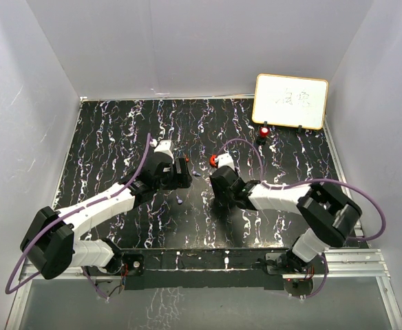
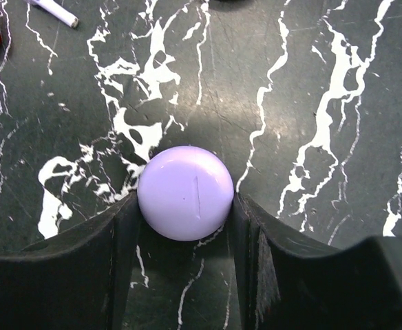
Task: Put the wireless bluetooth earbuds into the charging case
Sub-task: Pick up the charging case at the center of the board.
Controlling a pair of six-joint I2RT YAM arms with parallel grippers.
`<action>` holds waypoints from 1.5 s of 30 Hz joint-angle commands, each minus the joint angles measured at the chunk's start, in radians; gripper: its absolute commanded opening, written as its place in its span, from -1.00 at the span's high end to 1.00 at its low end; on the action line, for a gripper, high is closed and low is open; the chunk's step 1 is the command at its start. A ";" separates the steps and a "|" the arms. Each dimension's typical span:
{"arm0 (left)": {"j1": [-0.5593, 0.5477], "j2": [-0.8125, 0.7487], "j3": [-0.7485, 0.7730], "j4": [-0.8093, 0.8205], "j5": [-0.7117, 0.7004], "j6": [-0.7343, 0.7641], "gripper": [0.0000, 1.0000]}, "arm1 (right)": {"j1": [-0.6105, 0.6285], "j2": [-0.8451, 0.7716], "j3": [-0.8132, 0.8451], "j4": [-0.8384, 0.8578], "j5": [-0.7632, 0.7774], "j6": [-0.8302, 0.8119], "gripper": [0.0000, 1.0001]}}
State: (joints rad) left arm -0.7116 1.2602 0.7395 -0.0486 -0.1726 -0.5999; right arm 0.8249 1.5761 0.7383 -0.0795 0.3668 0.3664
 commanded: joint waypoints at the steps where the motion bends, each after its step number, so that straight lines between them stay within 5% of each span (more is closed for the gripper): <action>1: 0.024 -0.012 0.048 0.042 0.111 -0.020 -0.52 | 0.004 -0.173 -0.089 0.109 0.023 -0.050 0.35; 6: 0.040 0.041 0.090 0.127 0.277 -0.044 -0.47 | 0.005 -0.368 -0.165 0.222 -0.055 -0.138 0.35; 14: 0.054 0.164 0.079 0.347 0.518 -0.147 -0.29 | 0.004 -0.464 -0.171 0.248 -0.168 -0.209 0.38; 33: 0.055 0.195 0.016 0.538 0.620 -0.239 -0.17 | 0.005 -0.473 -0.162 0.290 -0.227 -0.215 0.42; 45: 0.054 0.188 -0.027 0.586 0.649 -0.269 0.18 | 0.004 -0.485 -0.162 0.296 -0.230 -0.218 0.43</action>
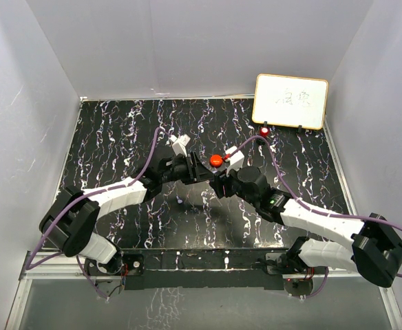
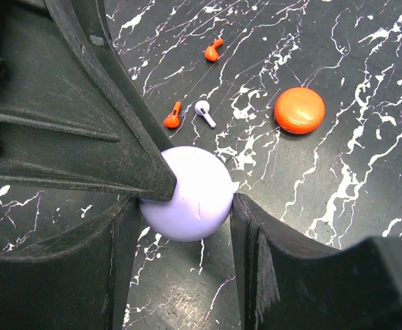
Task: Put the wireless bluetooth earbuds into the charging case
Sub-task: Pick up the charging case at the center of the board.
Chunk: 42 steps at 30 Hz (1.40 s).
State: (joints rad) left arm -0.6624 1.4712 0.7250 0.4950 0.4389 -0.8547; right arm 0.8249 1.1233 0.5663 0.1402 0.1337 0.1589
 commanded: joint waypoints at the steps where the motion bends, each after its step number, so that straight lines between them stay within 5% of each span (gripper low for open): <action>1: 0.006 -0.024 -0.015 0.046 0.041 -0.015 0.20 | 0.005 -0.035 0.010 0.076 0.005 -0.011 0.43; 13: 0.006 -0.002 -0.038 0.140 0.072 -0.040 0.34 | 0.004 -0.028 0.016 0.082 -0.012 -0.015 0.44; 18: 0.007 0.000 -0.042 0.171 0.088 -0.047 0.67 | 0.005 -0.025 0.015 0.085 -0.015 -0.017 0.43; 21: 0.007 0.005 -0.044 0.178 0.095 -0.051 1.00 | 0.005 -0.022 0.018 0.087 -0.018 -0.015 0.01; 23: 0.011 0.005 -0.049 0.187 0.094 -0.057 1.00 | 0.005 -0.020 0.022 0.085 -0.023 -0.010 -0.51; 26: 0.041 0.006 -0.064 0.216 0.114 -0.071 1.00 | 0.005 -0.034 0.019 0.082 -0.025 0.005 -0.75; 34: 0.215 0.031 -0.071 0.295 0.283 -0.052 1.00 | -0.063 -0.183 0.000 0.013 -0.056 0.079 -0.89; 42: 0.228 0.140 -0.001 0.457 0.494 -0.015 1.00 | -0.383 -0.113 0.065 -0.022 -0.512 0.242 -0.74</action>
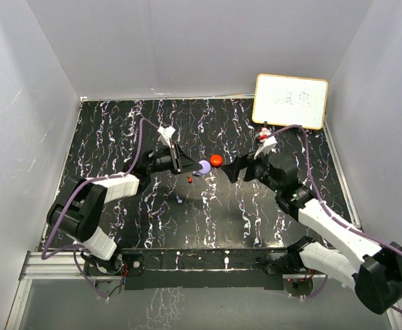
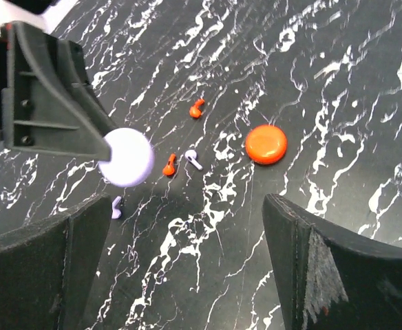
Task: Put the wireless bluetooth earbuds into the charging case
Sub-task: Pick up the charging case at the center of the board, then open the charging case.
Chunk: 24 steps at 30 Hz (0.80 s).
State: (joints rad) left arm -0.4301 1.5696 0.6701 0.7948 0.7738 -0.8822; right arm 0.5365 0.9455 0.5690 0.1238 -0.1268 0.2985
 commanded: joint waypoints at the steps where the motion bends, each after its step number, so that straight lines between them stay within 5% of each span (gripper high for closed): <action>1: -0.004 0.059 0.057 0.207 0.178 -0.009 1.00 | -0.113 0.094 0.072 -0.003 -0.293 0.116 -0.70; 10: -0.004 0.172 0.134 0.348 0.269 -0.092 1.00 | -0.254 0.212 0.023 0.262 -0.574 0.325 -0.38; 24: -0.023 0.330 0.219 0.607 0.320 -0.374 1.00 | -0.313 0.299 -0.058 0.587 -0.699 0.498 -0.14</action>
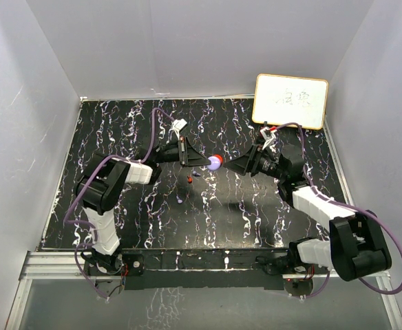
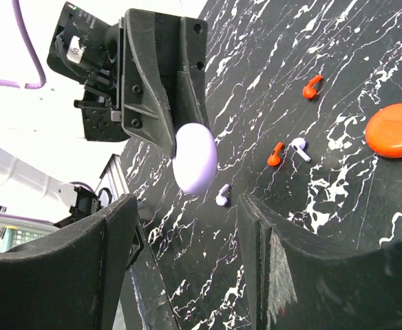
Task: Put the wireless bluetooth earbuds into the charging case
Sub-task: Open the charging case.
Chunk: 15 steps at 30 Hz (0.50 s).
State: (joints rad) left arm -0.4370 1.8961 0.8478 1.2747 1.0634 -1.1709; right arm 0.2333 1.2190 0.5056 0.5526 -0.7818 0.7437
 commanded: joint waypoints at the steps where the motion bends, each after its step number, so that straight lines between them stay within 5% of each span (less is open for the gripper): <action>1: -0.022 0.004 0.046 0.114 0.025 -0.087 1.00 | -0.009 0.038 0.006 0.173 -0.046 0.060 -0.13; 15: -0.081 -0.031 0.083 -0.110 -0.032 -0.007 1.00 | -0.018 0.150 -0.009 0.347 -0.051 0.189 0.12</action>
State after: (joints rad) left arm -0.5179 1.9213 0.9043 1.1866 1.0458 -1.2034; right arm 0.2222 1.3724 0.4976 0.7780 -0.8169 0.8951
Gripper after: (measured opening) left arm 0.221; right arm 0.473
